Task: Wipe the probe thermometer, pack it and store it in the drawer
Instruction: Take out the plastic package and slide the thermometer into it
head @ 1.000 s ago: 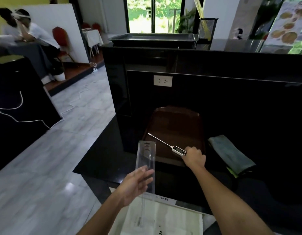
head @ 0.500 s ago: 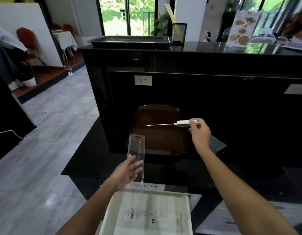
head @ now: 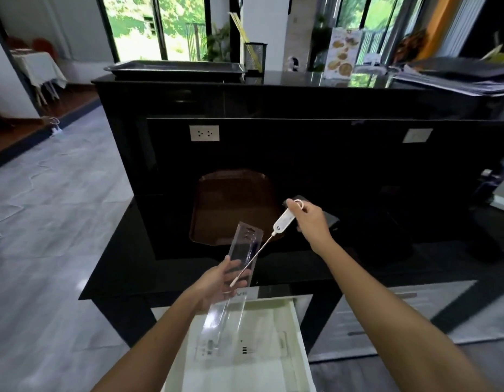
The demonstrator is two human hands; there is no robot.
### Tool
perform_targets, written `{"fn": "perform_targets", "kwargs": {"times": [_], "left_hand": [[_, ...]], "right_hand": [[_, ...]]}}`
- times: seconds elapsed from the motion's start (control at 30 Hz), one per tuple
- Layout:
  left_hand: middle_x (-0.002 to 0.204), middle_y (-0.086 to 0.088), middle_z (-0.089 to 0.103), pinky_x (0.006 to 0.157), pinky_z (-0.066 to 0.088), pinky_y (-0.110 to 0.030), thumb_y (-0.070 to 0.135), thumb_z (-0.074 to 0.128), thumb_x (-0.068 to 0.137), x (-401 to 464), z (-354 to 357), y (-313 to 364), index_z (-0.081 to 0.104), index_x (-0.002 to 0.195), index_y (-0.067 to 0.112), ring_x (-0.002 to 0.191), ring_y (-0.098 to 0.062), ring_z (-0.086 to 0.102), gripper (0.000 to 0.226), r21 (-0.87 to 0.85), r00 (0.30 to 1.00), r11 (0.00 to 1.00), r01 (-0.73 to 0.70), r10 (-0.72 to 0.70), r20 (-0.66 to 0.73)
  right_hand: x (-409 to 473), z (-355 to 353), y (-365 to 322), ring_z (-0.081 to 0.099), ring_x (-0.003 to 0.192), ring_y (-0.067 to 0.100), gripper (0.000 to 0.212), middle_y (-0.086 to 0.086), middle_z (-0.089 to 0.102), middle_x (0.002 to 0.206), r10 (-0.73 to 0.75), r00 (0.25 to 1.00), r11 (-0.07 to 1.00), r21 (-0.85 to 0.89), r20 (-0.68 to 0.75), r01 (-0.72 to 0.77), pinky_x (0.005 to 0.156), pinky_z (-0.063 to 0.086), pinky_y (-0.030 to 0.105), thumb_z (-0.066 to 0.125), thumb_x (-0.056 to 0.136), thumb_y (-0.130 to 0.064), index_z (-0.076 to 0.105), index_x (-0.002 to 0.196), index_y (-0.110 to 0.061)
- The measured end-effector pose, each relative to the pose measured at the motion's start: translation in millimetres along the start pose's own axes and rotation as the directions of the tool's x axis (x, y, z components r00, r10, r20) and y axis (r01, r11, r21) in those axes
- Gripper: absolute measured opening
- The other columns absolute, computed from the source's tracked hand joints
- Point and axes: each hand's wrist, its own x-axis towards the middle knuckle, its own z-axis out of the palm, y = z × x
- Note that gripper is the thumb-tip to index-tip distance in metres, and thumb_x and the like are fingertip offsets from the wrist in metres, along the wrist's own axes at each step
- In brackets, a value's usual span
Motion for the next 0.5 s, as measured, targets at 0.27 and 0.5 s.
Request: {"fn": "perform_targets", "kwargs": {"times": [0.27, 0.5], "left_hand": [[0.115, -0.001, 0.070, 0.078, 0.050, -0.032, 0.051, 0.030, 0.098, -5, 4, -11, 0.055, 0.129, 0.021, 0.095, -0.018, 0.066, 0.050, 0.052, 0.993, 0.997, 0.053, -0.058, 0.102], [0.119, -0.003, 0.068, 0.095, 0.047, -0.037, 0.048, 0.064, 0.081, -7, 2, -27, 0.061, 0.123, 0.026, 0.101, -0.019, 0.064, 0.048, 0.129, 0.989, 0.991, -0.026, 0.007, 0.146]], "right_hand": [[-24, 28, 15, 0.037, 0.047, 0.009, 0.041, -0.007, 0.044, 0.051, 0.156, 0.974, 0.977, -0.169, 0.166, -0.128, 0.051, 0.029, 0.027, 0.060, 0.091, -0.043, 0.061, 0.072, -0.007], [-42, 55, 26, 0.055, 0.069, 0.013, 0.036, 0.001, 0.060, 0.073, 0.108, 0.982, 0.946, -0.320, 0.152, -0.055, 0.061, 0.039, 0.028, 0.060, 0.091, -0.042, 0.064, 0.084, -0.007]]}}
